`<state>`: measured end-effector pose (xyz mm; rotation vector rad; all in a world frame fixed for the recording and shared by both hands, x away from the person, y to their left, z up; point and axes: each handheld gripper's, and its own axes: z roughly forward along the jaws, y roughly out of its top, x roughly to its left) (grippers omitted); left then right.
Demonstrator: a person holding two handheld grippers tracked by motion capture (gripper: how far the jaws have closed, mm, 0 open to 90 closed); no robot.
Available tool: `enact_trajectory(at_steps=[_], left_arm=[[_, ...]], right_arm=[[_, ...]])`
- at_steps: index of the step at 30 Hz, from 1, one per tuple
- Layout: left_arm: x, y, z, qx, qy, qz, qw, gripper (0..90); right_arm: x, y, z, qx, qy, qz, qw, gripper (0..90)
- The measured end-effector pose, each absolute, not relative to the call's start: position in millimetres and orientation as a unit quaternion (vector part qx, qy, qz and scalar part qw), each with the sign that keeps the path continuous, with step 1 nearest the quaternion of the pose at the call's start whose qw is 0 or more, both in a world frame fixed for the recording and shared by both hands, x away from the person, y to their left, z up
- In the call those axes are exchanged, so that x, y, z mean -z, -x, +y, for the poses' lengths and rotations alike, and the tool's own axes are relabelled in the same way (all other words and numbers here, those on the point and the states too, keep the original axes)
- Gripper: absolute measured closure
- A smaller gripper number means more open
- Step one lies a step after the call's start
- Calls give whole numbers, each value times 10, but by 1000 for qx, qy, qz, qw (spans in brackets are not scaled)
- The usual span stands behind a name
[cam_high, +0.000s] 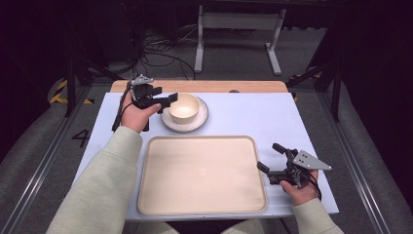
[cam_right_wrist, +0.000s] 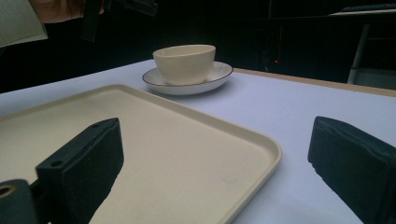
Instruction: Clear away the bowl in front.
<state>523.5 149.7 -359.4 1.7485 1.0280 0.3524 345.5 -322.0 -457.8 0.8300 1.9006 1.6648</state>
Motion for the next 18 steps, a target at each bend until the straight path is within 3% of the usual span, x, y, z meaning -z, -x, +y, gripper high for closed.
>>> enact_trajectory(at_steps=[4, 18], left_arm=[[3644, -5319, 1473, -134, -737, 446, 490, 309], [3878, -5532, 1422, -104, -739, 494, 446, 399]], right_arm=[[4579, -3448, -3222, -610, -302, 692, 240, 41], [4582, -3444, -3232, -615, -299, 690, 237, 50]])
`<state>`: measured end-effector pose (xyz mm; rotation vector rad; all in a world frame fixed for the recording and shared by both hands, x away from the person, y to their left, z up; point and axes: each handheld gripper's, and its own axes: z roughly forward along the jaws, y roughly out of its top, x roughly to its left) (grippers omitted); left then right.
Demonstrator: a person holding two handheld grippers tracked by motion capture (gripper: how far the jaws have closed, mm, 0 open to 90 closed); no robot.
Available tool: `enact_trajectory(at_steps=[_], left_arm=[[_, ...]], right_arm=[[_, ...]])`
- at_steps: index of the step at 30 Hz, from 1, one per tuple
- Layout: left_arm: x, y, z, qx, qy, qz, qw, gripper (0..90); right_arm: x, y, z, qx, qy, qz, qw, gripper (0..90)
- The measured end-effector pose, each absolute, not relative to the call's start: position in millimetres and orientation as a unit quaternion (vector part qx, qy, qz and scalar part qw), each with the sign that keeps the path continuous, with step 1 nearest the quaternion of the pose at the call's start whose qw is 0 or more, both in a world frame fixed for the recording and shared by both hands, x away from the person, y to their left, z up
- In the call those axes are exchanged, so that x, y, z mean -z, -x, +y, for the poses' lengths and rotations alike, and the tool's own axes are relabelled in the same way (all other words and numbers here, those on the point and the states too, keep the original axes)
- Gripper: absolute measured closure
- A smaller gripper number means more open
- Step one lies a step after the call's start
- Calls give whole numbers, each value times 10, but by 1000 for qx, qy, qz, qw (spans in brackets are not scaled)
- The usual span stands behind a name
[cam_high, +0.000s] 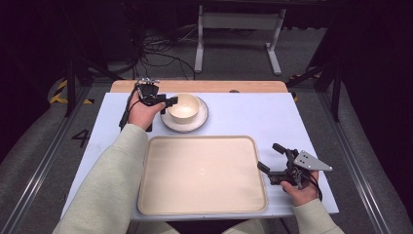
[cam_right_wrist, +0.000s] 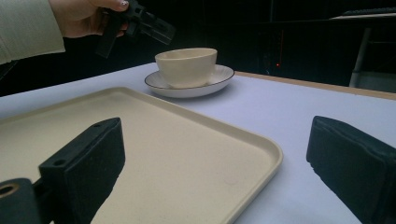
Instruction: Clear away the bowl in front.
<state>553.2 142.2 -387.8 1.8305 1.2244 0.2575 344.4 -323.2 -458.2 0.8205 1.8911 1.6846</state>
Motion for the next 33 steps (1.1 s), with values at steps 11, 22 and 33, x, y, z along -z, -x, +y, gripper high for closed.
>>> enact_trajectory(at_steps=[11, 22, 33], left_arm=[[4029, -5648, 1407, -86, -739, 530, 407, 434], [4098, -5714, 1298, -71, -749, 533, 386, 513], [4166, -5748, 1214, -73, -748, 554, 357, 582]], right_arm=[[4582, -3443, -3229, -614, -299, 691, 238, 50], [4583, -3442, -3238, -616, -299, 689, 237, 50], [4585, -3436, -3244, -621, -299, 685, 236, 48]])
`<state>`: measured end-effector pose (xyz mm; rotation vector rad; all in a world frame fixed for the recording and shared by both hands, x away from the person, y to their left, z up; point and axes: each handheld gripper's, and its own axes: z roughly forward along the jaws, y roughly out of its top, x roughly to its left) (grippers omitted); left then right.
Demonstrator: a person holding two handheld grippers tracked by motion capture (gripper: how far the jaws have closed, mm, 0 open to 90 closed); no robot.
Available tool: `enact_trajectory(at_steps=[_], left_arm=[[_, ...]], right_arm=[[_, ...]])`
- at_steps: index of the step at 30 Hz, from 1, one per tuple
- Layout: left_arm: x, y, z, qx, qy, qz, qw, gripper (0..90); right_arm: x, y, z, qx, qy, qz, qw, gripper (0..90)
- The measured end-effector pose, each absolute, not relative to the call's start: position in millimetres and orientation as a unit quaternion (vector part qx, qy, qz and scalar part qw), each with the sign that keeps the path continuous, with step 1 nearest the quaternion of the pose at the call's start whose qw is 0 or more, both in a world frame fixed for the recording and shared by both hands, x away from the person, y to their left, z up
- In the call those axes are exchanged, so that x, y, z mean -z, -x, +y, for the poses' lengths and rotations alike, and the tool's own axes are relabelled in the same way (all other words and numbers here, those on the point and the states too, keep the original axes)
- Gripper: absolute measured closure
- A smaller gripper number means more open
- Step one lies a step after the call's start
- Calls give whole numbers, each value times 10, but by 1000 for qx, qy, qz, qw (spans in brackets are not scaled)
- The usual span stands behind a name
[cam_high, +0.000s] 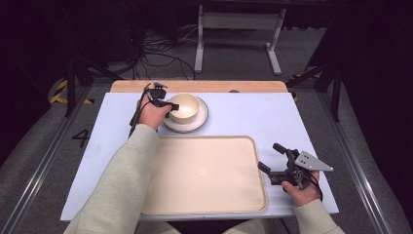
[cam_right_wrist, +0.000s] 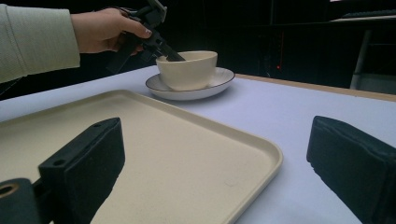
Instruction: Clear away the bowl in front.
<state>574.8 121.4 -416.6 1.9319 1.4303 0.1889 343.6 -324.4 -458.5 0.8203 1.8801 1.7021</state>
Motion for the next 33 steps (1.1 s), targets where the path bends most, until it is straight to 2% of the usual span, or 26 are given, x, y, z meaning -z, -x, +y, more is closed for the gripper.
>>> enact_trajectory(at_steps=[11, 15, 20, 24, 33], left_arm=[[4190, -5791, 1181, -67, -740, 573, 347, 627], [4210, -5801, 1177, -67, -738, 580, 340, 671], [4209, -5811, 1209, -69, -726, 594, 339, 786], [4209, -5815, 1195, -74, -724, 596, 341, 830], [4186, -5810, 1155, -79, -725, 595, 337, 833]], right_arm=[[4586, -3437, -3251, -622, -300, 684, 235, 49], [4586, -3437, -3251, -623, -300, 683, 235, 49], [4587, -3437, -3255, -623, -301, 682, 235, 50], [4587, -3437, -3255, -623, -302, 682, 236, 51], [4587, -3438, -3259, -624, -302, 681, 235, 52]])
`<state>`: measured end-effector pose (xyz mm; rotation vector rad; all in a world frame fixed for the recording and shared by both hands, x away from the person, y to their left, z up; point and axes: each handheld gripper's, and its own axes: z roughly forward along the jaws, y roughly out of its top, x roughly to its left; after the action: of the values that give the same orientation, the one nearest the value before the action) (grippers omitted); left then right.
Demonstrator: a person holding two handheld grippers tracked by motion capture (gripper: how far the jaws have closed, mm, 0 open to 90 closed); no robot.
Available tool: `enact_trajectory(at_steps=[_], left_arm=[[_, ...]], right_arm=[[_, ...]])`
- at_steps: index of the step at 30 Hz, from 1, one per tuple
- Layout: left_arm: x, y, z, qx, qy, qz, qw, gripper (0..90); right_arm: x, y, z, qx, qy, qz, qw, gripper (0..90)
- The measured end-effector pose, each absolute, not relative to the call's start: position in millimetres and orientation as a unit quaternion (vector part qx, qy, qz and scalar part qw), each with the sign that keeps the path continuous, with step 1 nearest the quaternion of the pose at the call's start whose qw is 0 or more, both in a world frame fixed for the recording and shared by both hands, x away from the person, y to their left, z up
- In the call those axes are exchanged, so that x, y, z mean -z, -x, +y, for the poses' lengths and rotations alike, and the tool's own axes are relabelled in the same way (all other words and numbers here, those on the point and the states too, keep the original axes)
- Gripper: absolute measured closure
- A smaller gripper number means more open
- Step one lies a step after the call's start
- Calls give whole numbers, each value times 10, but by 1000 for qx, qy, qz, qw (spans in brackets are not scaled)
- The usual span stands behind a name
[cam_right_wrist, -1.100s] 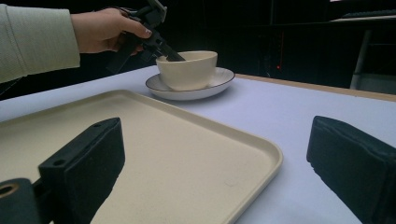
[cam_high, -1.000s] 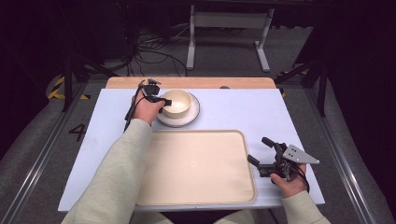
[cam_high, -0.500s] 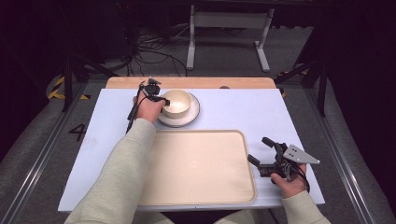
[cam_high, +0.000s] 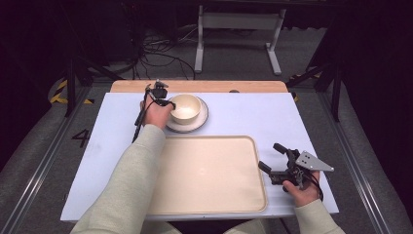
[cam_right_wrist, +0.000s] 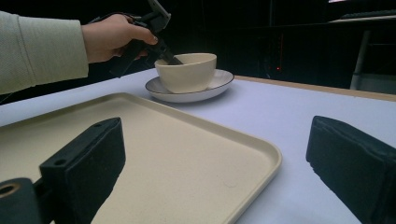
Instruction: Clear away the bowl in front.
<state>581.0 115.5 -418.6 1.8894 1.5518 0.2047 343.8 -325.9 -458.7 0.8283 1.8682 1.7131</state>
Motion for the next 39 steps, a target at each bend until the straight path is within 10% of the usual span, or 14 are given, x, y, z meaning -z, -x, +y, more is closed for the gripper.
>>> enact_trajectory(at_steps=[39], left_arm=[[3351, -5563, 1128, -95, -759, 529, 368, 820]], right_arm=[[4587, -3439, -3257, -624, -302, 681, 235, 50]])
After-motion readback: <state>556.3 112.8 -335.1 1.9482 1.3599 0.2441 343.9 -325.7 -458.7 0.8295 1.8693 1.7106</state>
